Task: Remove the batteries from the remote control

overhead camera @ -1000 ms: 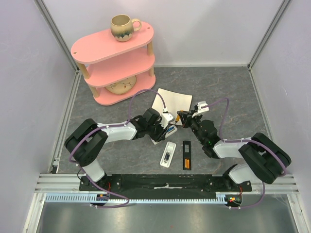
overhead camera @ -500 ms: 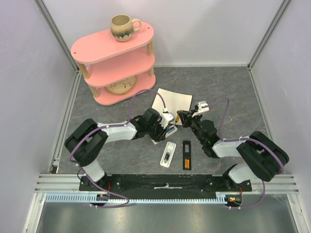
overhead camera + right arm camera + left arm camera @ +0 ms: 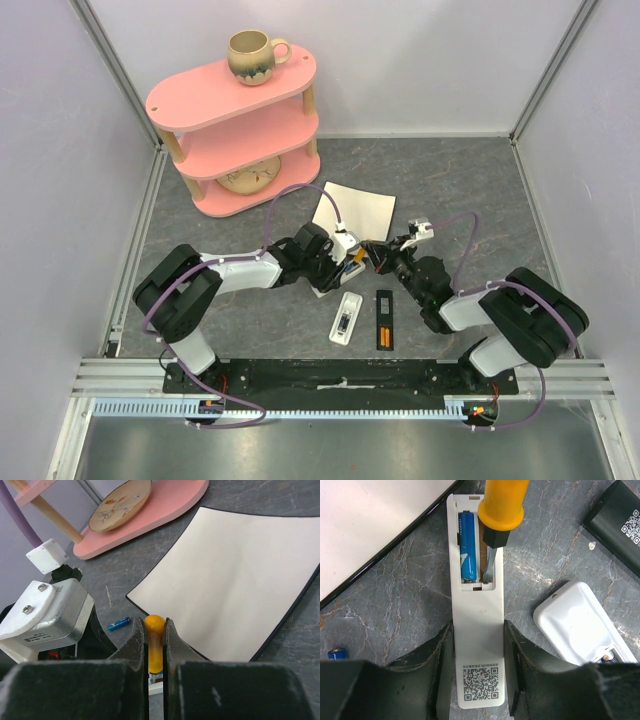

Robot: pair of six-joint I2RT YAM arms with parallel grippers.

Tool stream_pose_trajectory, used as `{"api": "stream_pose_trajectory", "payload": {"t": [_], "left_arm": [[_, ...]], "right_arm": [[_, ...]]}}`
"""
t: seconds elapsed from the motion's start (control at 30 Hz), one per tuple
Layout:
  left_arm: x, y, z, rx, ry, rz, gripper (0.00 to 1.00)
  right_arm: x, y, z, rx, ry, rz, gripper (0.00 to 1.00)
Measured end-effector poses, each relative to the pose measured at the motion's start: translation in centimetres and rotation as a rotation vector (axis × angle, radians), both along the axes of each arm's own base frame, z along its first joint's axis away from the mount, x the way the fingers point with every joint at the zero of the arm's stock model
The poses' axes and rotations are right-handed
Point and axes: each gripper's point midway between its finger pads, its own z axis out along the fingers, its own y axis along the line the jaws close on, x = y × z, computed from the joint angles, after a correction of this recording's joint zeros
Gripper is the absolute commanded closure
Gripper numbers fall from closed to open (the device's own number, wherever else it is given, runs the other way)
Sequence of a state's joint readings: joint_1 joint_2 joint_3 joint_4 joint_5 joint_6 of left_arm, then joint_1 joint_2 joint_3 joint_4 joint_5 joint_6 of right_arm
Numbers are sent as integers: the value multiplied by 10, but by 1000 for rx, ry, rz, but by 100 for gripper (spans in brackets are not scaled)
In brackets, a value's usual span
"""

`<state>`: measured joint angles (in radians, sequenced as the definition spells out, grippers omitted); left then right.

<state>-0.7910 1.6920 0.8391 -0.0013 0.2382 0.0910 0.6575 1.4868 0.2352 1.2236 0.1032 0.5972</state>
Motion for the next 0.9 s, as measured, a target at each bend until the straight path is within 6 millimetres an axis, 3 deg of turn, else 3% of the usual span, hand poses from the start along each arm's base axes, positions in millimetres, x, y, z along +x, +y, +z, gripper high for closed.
{"api": "stream_pose_trajectory", "payload": {"t": [0.3, 0.57, 0.9], "left_arm": [[0, 0, 0, -2, 0, 0, 98], [0, 0, 0, -4, 0, -1, 98], [0, -1, 0, -4, 1, -1, 98]], "right_arm": [[0, -8, 5, 23, 11, -31, 100], [18, -11, 23, -23, -34, -92, 100], [26, -25, 13, -88, -3, -170, 100]]}}
